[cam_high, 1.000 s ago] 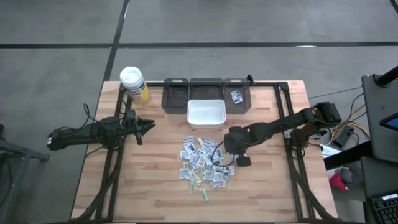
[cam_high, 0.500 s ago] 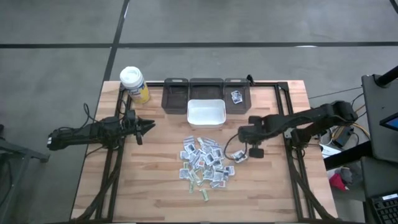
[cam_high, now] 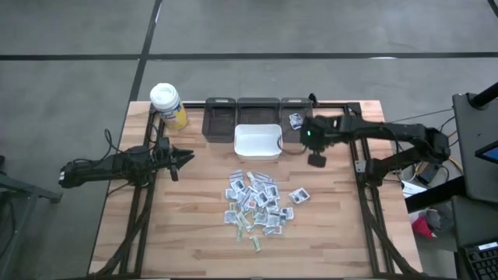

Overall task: Pick & Place First Aid Supplies
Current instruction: Put the blue alcohol pad into the right black bin

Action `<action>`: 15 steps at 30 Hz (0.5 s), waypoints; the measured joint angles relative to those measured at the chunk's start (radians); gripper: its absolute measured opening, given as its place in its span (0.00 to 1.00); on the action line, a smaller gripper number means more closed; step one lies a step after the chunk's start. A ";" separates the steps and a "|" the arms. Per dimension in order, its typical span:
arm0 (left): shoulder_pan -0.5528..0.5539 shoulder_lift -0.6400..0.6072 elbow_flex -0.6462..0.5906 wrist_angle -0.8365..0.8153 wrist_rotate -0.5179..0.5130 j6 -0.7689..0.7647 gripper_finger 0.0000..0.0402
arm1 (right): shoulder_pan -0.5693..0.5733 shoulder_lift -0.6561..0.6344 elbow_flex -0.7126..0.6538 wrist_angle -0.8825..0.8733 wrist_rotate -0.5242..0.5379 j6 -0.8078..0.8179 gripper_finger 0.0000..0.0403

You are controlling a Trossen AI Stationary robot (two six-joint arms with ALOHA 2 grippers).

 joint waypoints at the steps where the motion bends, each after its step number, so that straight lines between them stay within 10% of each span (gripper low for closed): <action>1: 0.000 0.000 0.000 0.000 0.000 0.000 0.23 | -0.023 0.015 0.022 0.013 0.000 -0.031 0.02; 15: 0.000 0.000 0.000 0.000 0.000 0.000 0.23 | -0.298 0.383 0.364 0.034 -0.005 -0.337 0.02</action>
